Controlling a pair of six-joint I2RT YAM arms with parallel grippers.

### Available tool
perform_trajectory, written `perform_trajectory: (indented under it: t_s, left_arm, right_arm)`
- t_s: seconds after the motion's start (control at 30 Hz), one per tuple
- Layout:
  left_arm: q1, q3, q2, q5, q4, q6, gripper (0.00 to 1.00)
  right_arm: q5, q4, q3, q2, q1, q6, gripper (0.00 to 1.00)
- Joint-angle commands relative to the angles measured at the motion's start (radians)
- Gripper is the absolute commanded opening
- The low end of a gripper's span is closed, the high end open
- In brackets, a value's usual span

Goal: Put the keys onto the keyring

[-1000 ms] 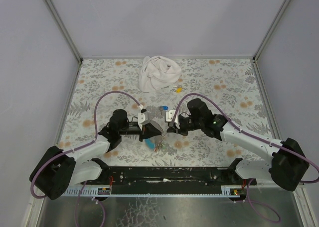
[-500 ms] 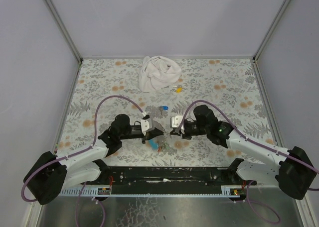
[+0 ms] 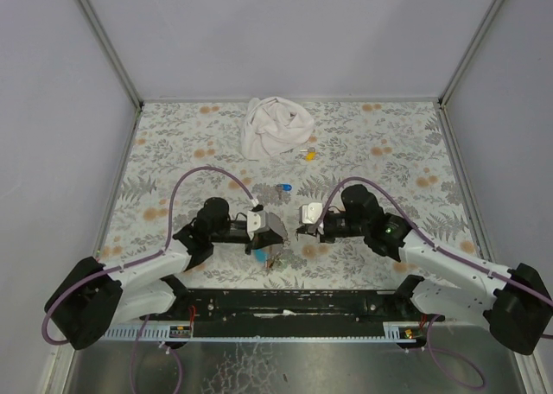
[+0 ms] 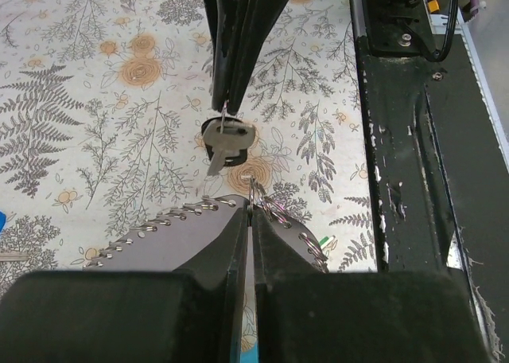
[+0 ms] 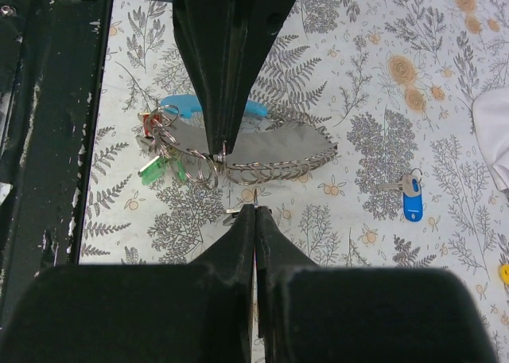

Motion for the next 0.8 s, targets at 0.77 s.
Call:
perform_trajectory:
  t_s: [0.77]
  left_arm:
    - [-0.012,0.062,-0.018,0.028,-0.048,0.055,0.00]
  right_arm:
    - [0.083,0.133,-0.062,0.007,0.093,0.015,0.00]
